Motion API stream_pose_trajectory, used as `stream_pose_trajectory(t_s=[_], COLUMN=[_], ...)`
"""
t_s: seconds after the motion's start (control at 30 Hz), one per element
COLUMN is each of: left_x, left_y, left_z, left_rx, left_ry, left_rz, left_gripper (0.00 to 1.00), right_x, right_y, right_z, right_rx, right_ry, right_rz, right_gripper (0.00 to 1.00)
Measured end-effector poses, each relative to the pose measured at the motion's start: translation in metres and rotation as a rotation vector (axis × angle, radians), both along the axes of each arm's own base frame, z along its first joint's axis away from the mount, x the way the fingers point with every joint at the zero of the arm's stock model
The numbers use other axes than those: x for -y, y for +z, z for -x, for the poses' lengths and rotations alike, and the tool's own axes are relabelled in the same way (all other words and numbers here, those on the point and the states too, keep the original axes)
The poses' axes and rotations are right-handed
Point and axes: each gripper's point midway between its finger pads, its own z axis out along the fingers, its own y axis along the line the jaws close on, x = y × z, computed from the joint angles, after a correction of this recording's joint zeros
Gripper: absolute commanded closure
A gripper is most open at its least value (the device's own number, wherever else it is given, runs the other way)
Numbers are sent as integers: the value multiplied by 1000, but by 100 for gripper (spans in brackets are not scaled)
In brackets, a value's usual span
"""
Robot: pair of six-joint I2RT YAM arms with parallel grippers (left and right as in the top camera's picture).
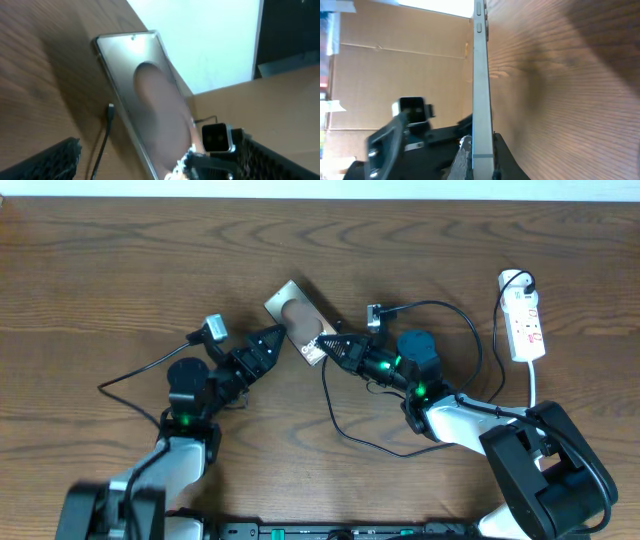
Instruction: Plug charger to phone and switch on socket
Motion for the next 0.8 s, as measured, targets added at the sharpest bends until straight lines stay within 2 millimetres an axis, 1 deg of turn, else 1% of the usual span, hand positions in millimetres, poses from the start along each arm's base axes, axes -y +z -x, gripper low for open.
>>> stream_pose_trajectory(t_s=[0.1,0.2,0.37,0.47,0.6,0.73,0.8], left_x=[3,8,14,18,30,38,41], left_y=[-4,0,-9,-2,13,27,31], left_z=[-6,-11,-18,-27,-40,-46,-47], left_rx=[5,46,21,44,69,96,100], left_ry=[-6,-15,-21,-31,-59,-80,-87], left_rz=[52,105,183,222,260,285,293], left_gripper=[1,1,1,1,1,1,1], right_x=[-1,-1,-2,-3,-8,-9,-9], right_y=[7,8,9,10,10,10,11], right_z=[-1,-1,0,1,5,6,5], right_rx=[10,-2,-25,-27,-28,-27,-21], right_ry=[-1,-1,-2,2,17,17,12], right_rz=[-27,-38,-53,-57,-57,-56,-59], right_gripper=[99,99,99,99,99,99,99])
